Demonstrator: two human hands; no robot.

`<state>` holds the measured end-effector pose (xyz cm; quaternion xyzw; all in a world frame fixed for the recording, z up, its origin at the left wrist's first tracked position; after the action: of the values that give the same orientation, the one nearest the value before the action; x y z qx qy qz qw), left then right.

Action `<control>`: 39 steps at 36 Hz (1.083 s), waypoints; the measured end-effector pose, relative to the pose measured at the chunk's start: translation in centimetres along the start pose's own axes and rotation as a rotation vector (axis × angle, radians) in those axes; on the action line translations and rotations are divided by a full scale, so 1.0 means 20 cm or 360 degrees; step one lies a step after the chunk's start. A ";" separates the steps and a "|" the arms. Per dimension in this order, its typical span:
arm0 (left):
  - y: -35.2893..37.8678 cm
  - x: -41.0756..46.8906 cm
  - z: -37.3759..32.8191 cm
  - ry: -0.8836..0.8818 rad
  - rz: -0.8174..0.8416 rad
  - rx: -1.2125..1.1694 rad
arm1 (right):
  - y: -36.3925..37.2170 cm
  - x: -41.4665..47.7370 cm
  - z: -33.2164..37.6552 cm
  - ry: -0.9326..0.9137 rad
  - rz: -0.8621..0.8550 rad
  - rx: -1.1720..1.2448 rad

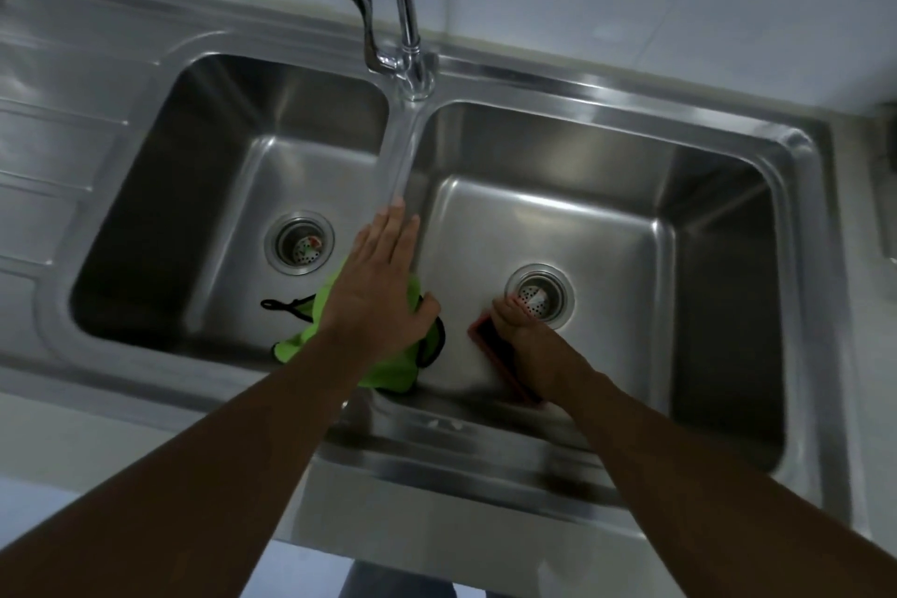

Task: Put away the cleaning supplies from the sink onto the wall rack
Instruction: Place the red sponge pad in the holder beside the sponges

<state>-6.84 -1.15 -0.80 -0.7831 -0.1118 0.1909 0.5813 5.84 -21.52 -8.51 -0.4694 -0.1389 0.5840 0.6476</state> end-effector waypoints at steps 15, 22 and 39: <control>-0.07 0.01 -0.34 -0.0237 0.0366 0.0106 | -0.58 -0.38 0.04 0.0209 -0.0788 0.0140; -0.10 0.10 -0.77 -0.0043 0.0334 0.0066 | -0.95 -0.65 -0.05 0.0311 -0.1209 0.0117; -0.18 0.45 -1.83 0.0444 0.0434 -0.0019 | -1.50 -1.19 -0.74 0.0871 -0.1647 -0.0128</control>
<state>17.06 -28.26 10.27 -0.8133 0.0760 0.1568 0.5552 28.79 -45.44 15.72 -0.4985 -0.1999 0.0438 0.8424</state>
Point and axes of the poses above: each hand's wrist, its own x-axis towards the middle knuckle, its own y-axis out of the palm, z = x × y, the point moved 1 cm from there along x, towards the middle knuckle, and after that the axes turned 1 degree about z, right-handed, at the moved point
